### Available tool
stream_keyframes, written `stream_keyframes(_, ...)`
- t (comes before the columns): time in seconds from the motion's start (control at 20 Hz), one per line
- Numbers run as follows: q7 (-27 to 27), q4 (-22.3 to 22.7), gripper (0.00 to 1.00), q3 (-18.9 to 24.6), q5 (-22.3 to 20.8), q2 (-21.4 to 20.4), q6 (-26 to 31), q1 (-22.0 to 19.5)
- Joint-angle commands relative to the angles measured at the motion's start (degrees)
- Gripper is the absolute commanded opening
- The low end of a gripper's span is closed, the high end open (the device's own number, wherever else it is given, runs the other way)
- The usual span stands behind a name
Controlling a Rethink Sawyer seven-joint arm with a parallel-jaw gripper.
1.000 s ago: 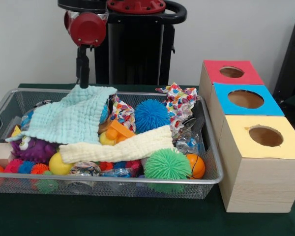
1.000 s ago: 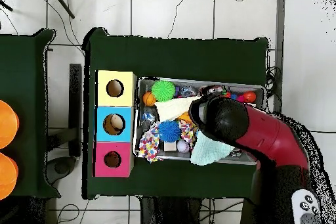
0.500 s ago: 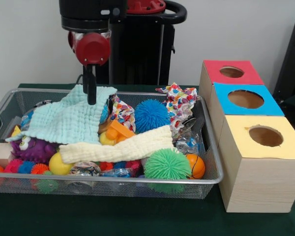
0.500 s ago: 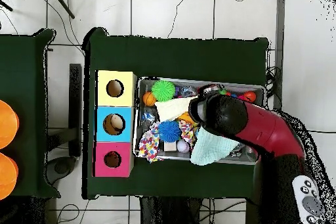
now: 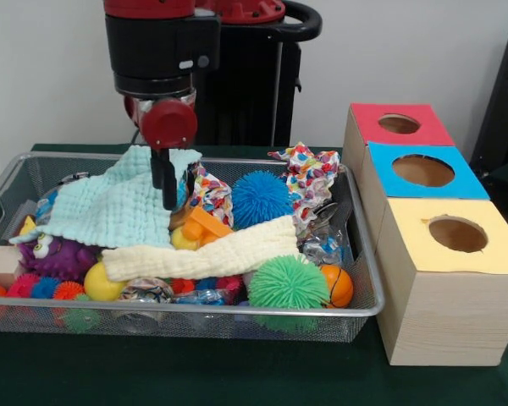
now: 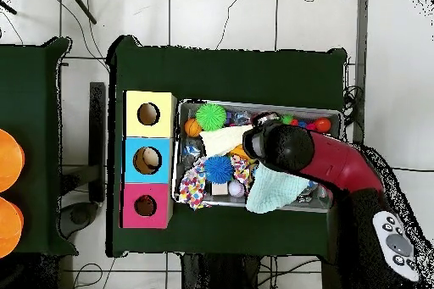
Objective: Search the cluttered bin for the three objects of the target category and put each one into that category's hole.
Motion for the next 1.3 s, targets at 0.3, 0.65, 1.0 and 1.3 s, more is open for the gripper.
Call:
stream_keyframes(0.3, -6.1, 1.43, 1.0, 6.57, -6.12, 4.12, -8.44, -1.46)
stream_keyframes(0.65, -8.17, 6.03, 1.0, 7.72, -7.2, -1.31, -5.79, -3.88)
stream_keyframes(1.0, -15.64, 11.65, 1.0, 13.11, -8.57, -5.81, -2.03, -13.46)
stream_keyframes(1.3, -24.05, 20.83, 1.0, 22.74, -14.92, -3.6, -4.74, -25.85)
